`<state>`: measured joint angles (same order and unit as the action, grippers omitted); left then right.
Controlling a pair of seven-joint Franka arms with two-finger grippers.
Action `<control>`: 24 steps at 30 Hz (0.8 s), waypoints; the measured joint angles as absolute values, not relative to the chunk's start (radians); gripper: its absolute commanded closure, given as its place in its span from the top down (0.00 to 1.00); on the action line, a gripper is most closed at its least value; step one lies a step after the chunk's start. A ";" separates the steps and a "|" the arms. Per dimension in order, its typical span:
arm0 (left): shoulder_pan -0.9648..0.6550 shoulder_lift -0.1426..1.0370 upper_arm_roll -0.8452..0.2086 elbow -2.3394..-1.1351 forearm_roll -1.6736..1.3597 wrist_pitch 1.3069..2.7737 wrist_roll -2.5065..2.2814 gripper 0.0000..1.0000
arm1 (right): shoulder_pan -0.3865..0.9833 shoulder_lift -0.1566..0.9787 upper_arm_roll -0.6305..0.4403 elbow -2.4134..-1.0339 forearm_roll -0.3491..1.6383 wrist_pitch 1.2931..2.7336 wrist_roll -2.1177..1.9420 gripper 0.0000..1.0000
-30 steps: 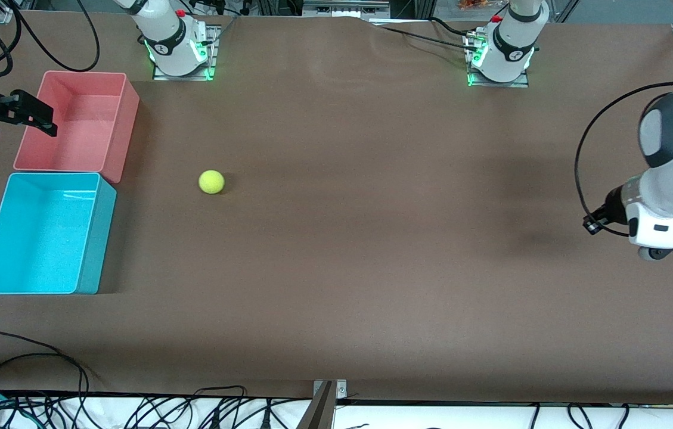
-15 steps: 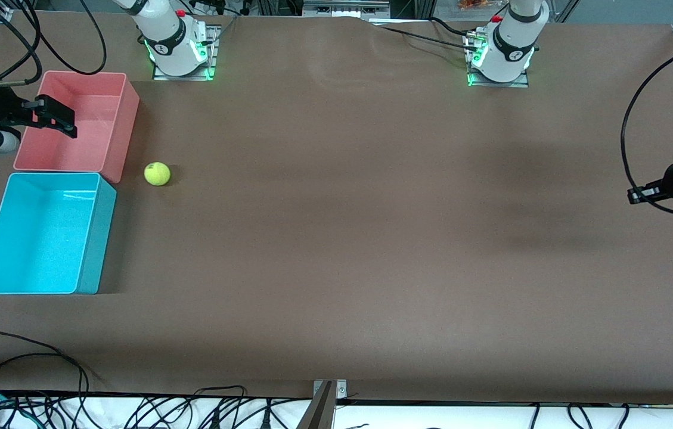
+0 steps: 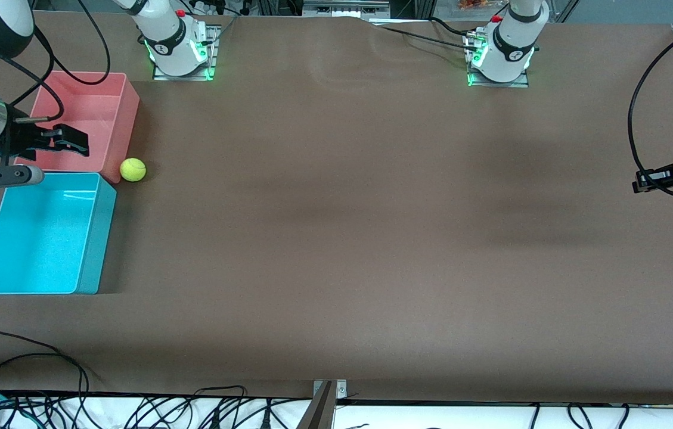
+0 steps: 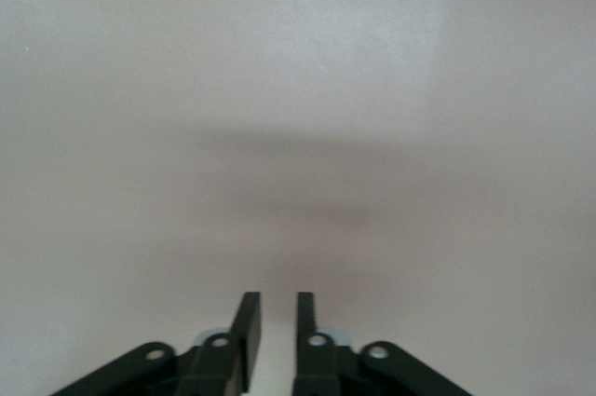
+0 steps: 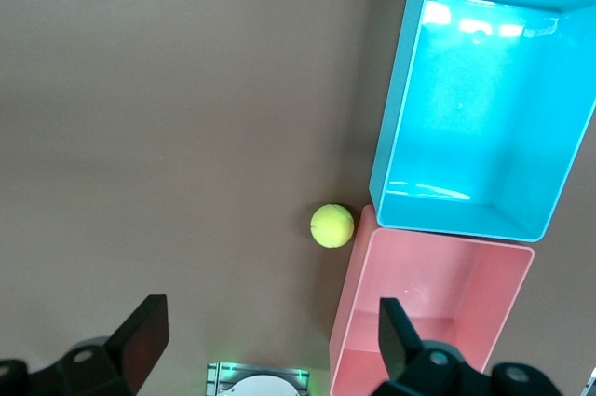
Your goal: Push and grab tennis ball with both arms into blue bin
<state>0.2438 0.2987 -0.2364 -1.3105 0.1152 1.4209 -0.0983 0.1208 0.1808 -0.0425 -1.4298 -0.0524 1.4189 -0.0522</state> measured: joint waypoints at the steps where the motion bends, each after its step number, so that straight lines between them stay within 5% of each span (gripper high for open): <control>1: 0.244 0.299 -0.236 -1.310 0.115 1.421 -0.096 1.00 | 0.120 0.182 -0.043 -1.430 -0.053 1.422 -0.052 1.00; 24: 0.224 0.299 -0.237 -1.223 0.105 1.427 -0.089 1.00 | 0.119 0.191 -0.049 -1.798 -0.055 1.685 -0.052 1.00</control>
<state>0.2236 0.2992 -0.2368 -1.2230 0.1047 1.4265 -0.0885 0.1187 0.1913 -0.0495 -1.7979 -0.0554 1.6851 -0.0519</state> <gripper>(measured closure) 0.000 0.000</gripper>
